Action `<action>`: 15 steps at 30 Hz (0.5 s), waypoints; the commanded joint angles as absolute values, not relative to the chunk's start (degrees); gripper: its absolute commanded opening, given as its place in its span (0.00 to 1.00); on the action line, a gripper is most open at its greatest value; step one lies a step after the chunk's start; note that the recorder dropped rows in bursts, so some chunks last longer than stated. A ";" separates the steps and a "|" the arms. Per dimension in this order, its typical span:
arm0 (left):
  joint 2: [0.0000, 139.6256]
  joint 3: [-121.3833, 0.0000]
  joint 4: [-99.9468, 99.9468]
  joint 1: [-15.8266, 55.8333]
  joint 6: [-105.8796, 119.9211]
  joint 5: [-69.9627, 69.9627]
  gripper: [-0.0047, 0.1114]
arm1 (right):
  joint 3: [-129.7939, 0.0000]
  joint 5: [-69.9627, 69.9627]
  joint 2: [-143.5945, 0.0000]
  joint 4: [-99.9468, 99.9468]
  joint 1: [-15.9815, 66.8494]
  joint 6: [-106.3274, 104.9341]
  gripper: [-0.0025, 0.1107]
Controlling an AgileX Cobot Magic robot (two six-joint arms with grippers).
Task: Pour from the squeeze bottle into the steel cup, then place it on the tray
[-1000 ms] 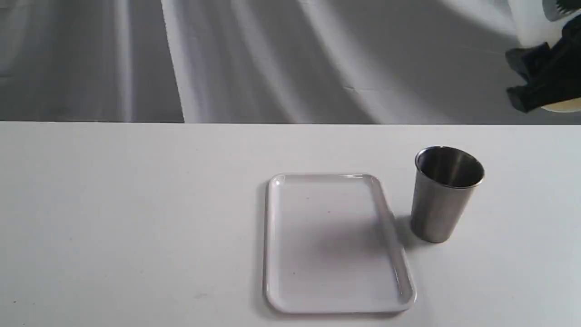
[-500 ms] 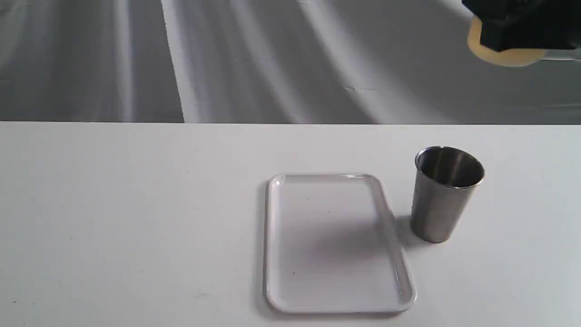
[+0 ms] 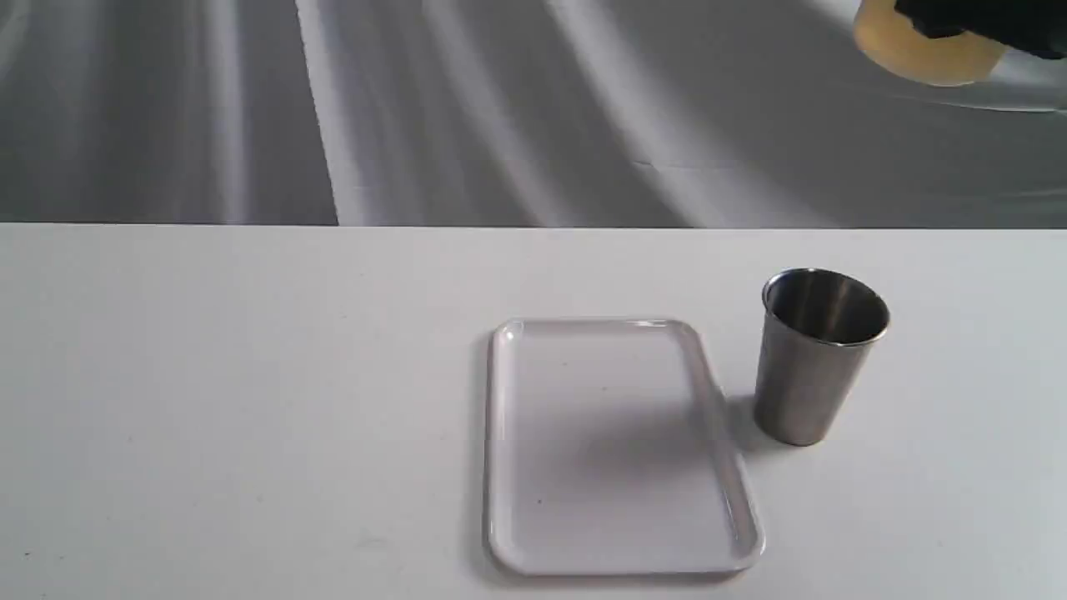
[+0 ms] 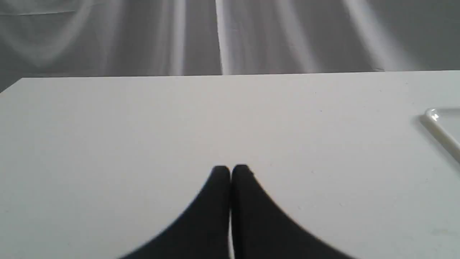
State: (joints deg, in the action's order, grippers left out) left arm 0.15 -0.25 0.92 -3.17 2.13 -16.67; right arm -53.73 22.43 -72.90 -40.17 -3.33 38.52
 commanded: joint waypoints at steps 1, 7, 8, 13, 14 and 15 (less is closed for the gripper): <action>0.00 0.00 0.96 -2.71 1.86 -16.14 0.04 | -53.81 24.36 -72.25 -34.14 -1.61 38.65 0.02; 0.00 0.00 0.96 -2.71 1.86 -16.14 0.04 | -53.81 24.62 -72.25 -28.89 2.34 39.44 0.02; 0.00 0.00 0.96 -2.71 1.86 -16.14 0.04 | -53.81 24.74 -72.25 -28.89 2.89 39.42 0.02; 0.00 0.00 0.96 -2.71 2.09 -16.14 0.04 | -53.81 24.77 -73.57 -32.08 5.65 38.91 0.02; 0.00 0.00 0.96 -2.71 2.09 -16.14 0.04 | -53.81 24.77 -74.32 -32.92 6.31 38.91 0.02; 0.00 0.00 0.96 -2.71 2.09 -16.14 0.04 | -53.81 24.77 -75.15 -33.92 6.98 38.91 0.02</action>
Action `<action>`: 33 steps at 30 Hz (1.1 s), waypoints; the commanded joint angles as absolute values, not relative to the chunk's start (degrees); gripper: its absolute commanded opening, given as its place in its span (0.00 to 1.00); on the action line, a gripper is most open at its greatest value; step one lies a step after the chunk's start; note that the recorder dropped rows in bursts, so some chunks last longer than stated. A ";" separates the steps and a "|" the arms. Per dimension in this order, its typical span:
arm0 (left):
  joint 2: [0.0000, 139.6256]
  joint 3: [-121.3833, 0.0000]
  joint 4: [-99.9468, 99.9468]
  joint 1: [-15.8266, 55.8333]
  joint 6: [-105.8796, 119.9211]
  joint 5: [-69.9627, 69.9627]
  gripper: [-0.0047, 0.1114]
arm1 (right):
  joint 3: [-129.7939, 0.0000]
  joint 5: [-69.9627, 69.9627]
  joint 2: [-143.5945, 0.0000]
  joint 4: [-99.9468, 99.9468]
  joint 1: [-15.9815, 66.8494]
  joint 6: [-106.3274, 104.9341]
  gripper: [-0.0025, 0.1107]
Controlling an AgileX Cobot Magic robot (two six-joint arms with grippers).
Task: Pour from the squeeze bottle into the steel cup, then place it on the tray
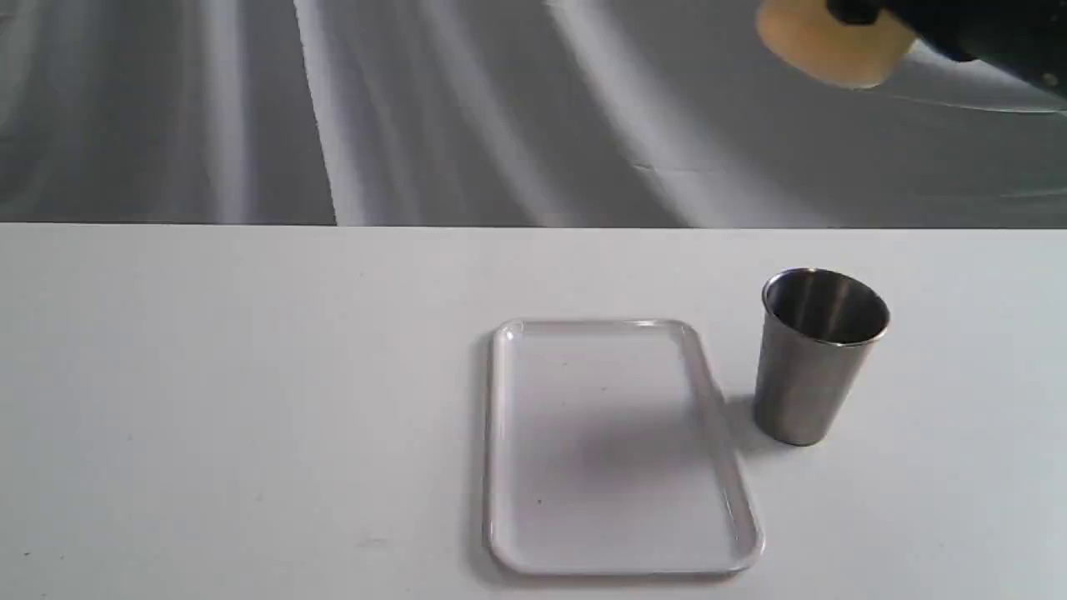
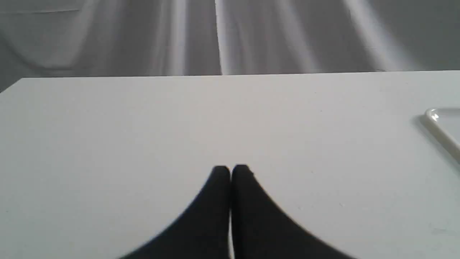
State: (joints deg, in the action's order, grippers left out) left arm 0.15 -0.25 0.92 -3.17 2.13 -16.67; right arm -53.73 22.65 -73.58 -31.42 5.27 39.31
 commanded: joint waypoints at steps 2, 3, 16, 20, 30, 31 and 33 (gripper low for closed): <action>0.00 0.00 0.96 -2.71 2.09 -16.14 0.04 | -53.81 24.77 -76.79 -35.75 8.13 38.91 0.02; 0.00 0.00 0.96 -2.71 2.09 -16.14 0.04 | -53.81 24.77 -77.46 -36.42 8.69 38.91 0.02; 0.00 0.00 0.96 -2.71 1.94 -16.14 0.04 | -53.81 30.44 -85.30 -41.15 12.74 39.62 0.02; 0.00 0.00 0.96 -2.71 2.10 -16.14 0.04 | -53.81 31.89 -87.99 -40.27 13.20 39.89 0.02; 0.00 0.00 0.96 -2.71 2.10 -16.14 0.04 | -53.81 38.66 -93.87 -41.38 13.20 40.05 0.02; 0.00 0.00 0.96 -2.71 2.00 -16.14 0.04 | -53.81 38.66 -94.62 -41.38 13.20 40.05 0.02; 0.00 0.00 0.96 -2.71 1.87 -16.14 0.04 | -53.81 38.66 -95.71 -41.38 13.20 40.05 0.02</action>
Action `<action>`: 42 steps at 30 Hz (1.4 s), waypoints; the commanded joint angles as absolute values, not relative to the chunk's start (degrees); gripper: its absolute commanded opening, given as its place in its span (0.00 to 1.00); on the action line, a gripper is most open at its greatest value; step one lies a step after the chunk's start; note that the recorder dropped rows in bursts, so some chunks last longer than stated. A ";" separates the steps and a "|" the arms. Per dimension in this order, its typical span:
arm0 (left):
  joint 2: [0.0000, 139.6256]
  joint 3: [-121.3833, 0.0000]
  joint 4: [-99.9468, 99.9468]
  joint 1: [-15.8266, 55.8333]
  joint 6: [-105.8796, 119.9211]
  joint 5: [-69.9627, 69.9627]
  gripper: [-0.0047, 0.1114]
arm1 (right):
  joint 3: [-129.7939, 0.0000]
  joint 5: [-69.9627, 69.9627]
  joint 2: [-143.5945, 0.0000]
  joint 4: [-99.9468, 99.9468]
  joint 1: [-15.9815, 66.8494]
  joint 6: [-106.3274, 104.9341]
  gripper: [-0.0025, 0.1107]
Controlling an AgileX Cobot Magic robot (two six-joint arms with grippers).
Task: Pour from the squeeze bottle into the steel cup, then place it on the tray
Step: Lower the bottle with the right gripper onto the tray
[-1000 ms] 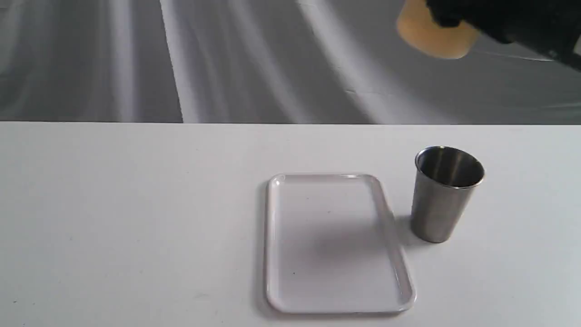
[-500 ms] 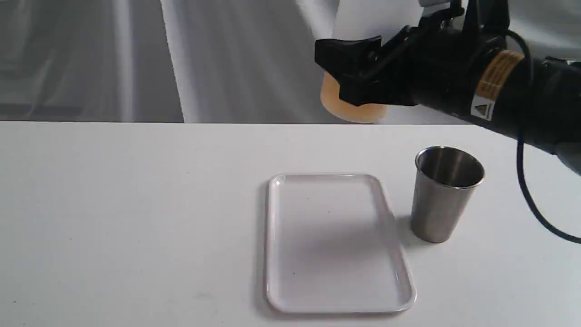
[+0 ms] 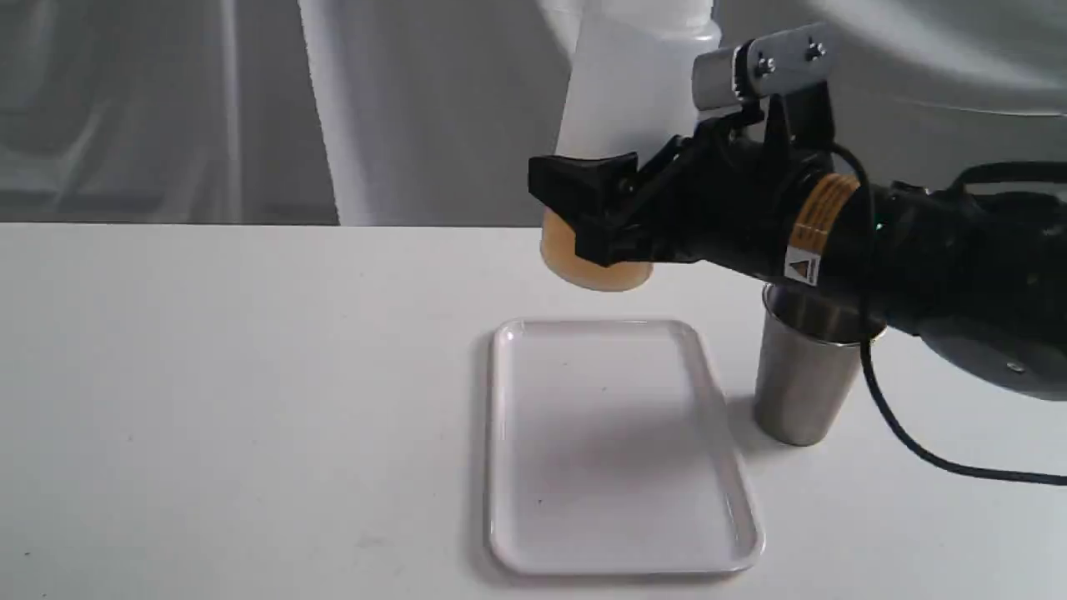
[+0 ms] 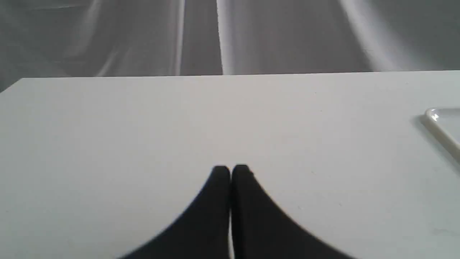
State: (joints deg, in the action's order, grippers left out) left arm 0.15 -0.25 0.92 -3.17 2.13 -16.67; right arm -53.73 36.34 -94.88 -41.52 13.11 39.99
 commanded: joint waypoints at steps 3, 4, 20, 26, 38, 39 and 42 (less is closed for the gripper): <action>0.00 0.00 0.96 -2.71 1.87 -16.14 0.04 | -53.81 38.84 -97.91 -41.33 13.20 40.05 0.02; 0.00 0.00 0.96 -2.71 1.87 -16.14 0.04 | -53.81 38.84 -98.67 -41.23 13.20 40.05 0.02; 0.00 0.00 0.96 -2.71 2.05 -16.14 0.04 | -53.81 45.46 -109.13 -41.35 13.20 24.22 0.02; 0.00 0.00 0.96 -2.71 1.95 -16.14 0.04 | -53.81 47.55 -112.55 -40.49 13.20 16.38 0.02; 0.00 0.00 0.96 -2.71 2.10 -16.14 0.04 | -48.72 62.44 -117.01 -28.92 13.20 5.02 0.02; 0.00 0.00 0.96 -2.71 2.10 -16.14 0.04 | -48.52 62.44 -117.01 -28.61 13.20 4.61 0.02; 0.00 0.00 0.96 -2.71 2.10 -16.14 0.04 | -47.81 62.44 -117.10 -28.07 13.20 2.78 0.02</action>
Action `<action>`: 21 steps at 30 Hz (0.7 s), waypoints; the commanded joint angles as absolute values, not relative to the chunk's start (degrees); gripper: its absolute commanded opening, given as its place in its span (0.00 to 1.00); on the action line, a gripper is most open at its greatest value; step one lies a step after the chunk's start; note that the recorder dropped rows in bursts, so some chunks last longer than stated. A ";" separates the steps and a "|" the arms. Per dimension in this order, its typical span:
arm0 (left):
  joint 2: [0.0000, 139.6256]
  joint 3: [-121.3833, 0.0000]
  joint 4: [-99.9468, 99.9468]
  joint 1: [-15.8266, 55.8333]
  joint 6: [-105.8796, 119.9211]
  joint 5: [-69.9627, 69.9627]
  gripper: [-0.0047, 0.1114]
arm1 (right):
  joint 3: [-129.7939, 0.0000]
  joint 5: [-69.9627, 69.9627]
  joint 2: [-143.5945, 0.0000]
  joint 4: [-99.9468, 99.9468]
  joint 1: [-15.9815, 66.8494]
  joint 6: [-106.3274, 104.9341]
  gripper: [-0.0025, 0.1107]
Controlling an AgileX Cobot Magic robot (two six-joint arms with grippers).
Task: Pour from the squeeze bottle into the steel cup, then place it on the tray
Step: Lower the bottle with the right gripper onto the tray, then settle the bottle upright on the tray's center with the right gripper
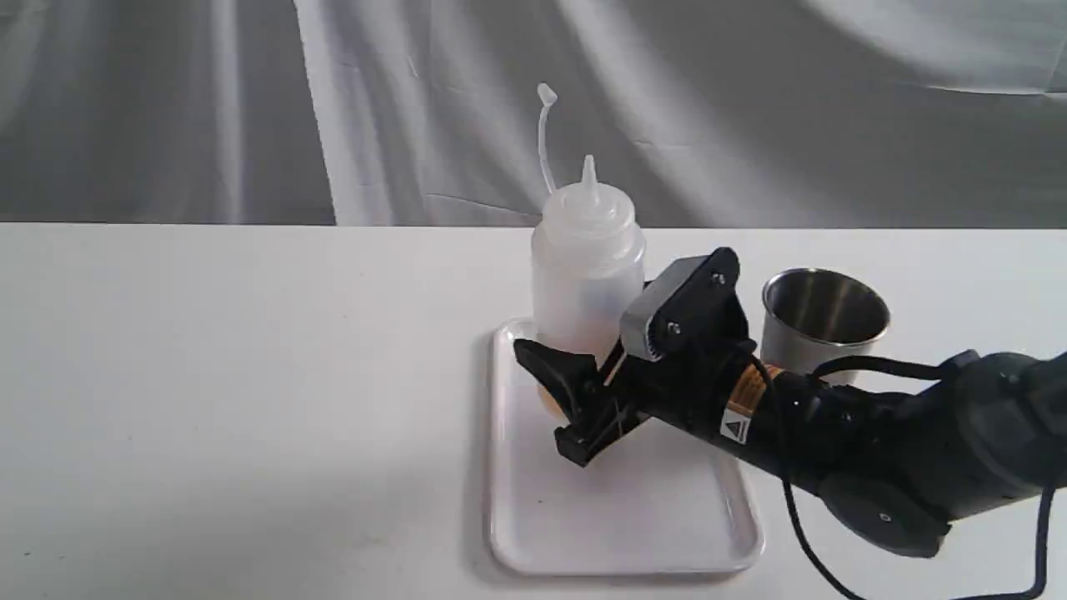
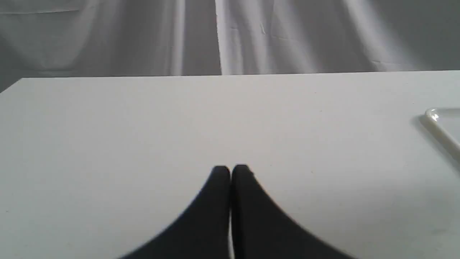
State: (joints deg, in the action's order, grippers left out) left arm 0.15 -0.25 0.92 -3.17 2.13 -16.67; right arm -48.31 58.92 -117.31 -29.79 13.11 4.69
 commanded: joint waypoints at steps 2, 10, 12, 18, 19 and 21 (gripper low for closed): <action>0.00 0.00 0.96 -2.71 2.10 -16.14 0.04 | -47.81 62.85 -117.56 -28.09 12.99 2.76 0.02; 0.00 0.00 0.96 -2.71 1.93 -16.14 0.04 | -47.81 67.05 -120.31 -28.47 12.63 3.24 0.02; 0.00 0.00 0.96 -2.71 1.93 -16.14 0.04 | -47.81 67.56 -120.93 -28.58 12.63 3.24 0.02; 0.00 0.00 0.96 -2.71 2.11 -16.14 0.04 | -47.81 68.28 -122.34 -29.15 12.63 3.24 0.02; 0.00 0.00 0.96 -2.71 2.11 -16.14 0.04 | -47.81 67.99 -122.36 -29.37 12.63 3.24 0.02; 0.00 0.00 0.96 -2.71 2.11 -16.14 0.04 | -47.81 66.68 -122.36 -29.63 12.63 3.02 0.02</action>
State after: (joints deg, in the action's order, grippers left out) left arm 0.15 -0.25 0.92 -3.17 2.13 -16.67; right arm -47.87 65.47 -122.67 -29.10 13.01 3.56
